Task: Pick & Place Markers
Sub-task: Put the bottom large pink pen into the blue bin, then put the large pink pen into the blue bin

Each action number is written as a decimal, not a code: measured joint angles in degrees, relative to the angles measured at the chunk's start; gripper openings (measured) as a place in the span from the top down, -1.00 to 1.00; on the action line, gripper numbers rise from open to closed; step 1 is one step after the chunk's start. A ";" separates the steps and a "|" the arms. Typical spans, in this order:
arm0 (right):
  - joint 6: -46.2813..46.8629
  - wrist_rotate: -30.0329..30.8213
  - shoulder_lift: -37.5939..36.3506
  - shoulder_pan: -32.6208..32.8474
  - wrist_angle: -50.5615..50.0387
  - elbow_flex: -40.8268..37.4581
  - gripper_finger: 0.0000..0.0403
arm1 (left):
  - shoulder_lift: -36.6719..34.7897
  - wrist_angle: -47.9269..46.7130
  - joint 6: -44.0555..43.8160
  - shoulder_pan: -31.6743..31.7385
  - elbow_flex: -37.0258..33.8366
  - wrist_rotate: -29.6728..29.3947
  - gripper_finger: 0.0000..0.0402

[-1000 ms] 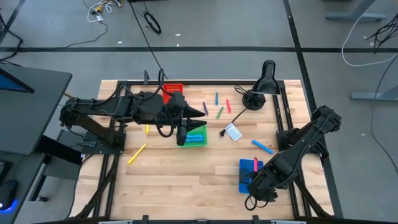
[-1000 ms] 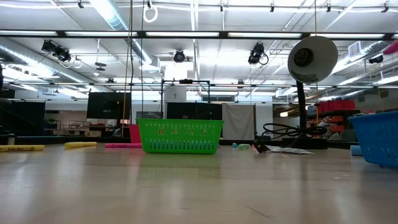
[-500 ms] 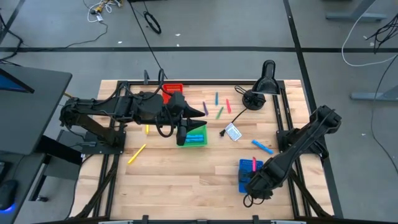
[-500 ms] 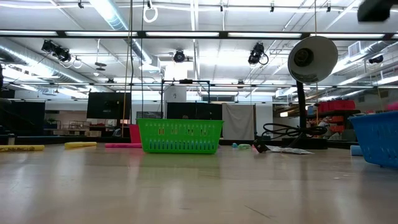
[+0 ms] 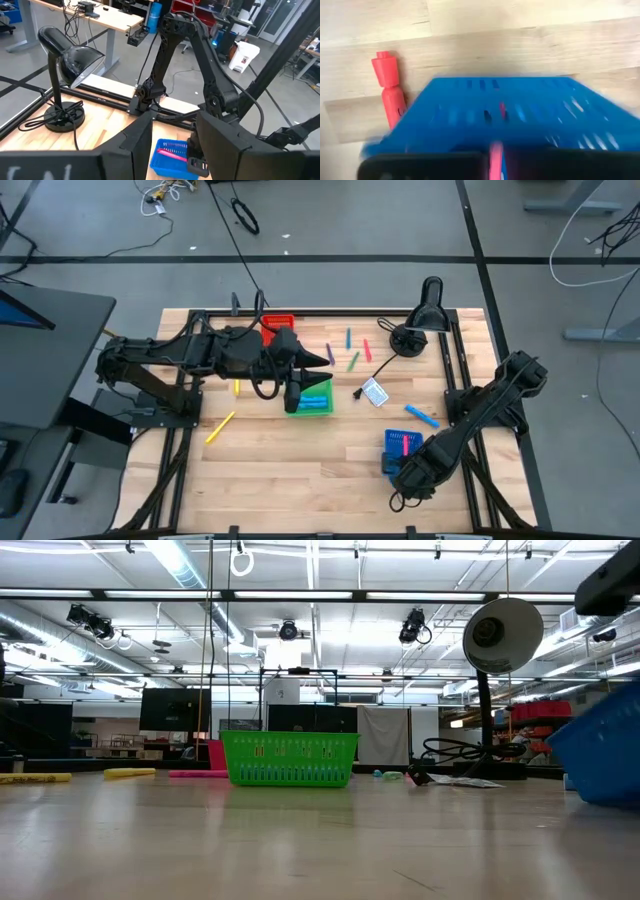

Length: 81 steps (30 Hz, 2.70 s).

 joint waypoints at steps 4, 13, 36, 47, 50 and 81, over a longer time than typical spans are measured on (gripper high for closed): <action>3.15 0.29 0.72 0.00 -0.14 0.00 0.70 | 0.00 -0.02 -0.10 0.00 0.00 0.34 0.19; 6.50 1.44 0.68 0.00 -0.83 0.00 0.30 | 0.00 -0.22 -0.20 -0.02 0.00 0.91 0.19; 38.30 13.94 -11.19 0.11 -2.48 7.08 0.18 | 0.00 -0.33 -0.13 -0.02 0.00 0.90 0.19; 46.84 36.80 -23.36 -1.13 24.32 7.08 0.18 | -0.02 -0.15 -0.15 -0.02 0.00 0.85 0.19; 47.41 39.40 -25.14 -3.13 34.12 7.10 0.18 | -0.02 -0.09 -0.15 -0.02 0.00 0.86 0.19; 43.75 34.17 -25.75 -16.70 54.24 7.16 0.18 | -3.35 -53.32 9.09 7.67 0.07 11.13 -0.65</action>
